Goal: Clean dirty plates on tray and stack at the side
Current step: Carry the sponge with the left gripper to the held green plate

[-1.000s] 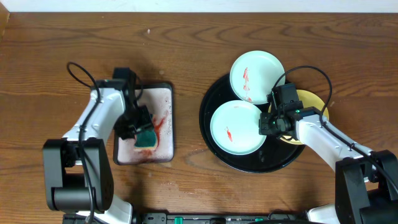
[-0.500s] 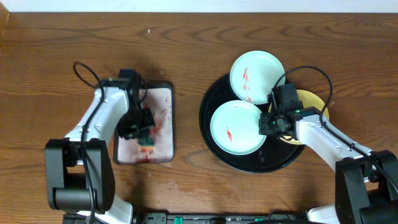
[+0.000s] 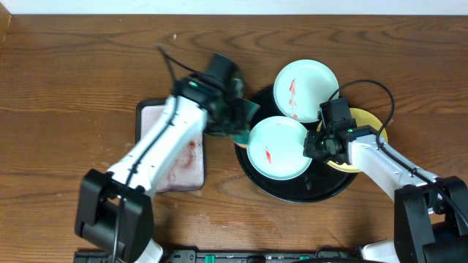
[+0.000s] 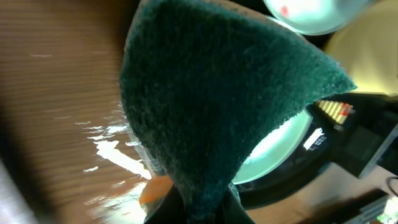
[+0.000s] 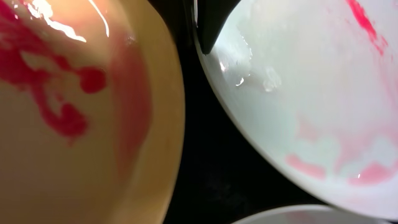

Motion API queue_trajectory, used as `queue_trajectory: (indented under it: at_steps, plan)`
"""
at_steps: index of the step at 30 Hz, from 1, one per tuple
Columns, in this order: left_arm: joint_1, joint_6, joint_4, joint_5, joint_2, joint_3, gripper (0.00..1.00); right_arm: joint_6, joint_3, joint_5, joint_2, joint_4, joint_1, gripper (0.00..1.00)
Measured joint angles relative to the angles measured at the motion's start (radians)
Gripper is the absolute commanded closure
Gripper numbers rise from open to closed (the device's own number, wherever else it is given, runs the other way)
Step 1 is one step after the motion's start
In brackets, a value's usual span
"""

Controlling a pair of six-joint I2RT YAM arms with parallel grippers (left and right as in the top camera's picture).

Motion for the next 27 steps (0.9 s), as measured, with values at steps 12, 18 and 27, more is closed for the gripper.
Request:
queue_trajectory:
  at_steps: [12, 18, 27]
  plan:
    - [-0.240, -0.173, 0.209, 0.000, 0.248, -0.036, 0.92, -0.183, 0.000, -0.042, 0.000, -0.015, -0.007, 0.99]
    - [-0.262, -0.184, 0.191, -0.027, 0.291, -0.030, 0.93, -0.200, 0.000, -0.048, 0.000, -0.020, -0.008, 0.99]
    - [-0.266, -0.186, -0.023, -0.450, 0.292, 0.053, 0.92, -0.201, 0.000, -0.090, 0.000, -0.041, -0.007, 0.99]
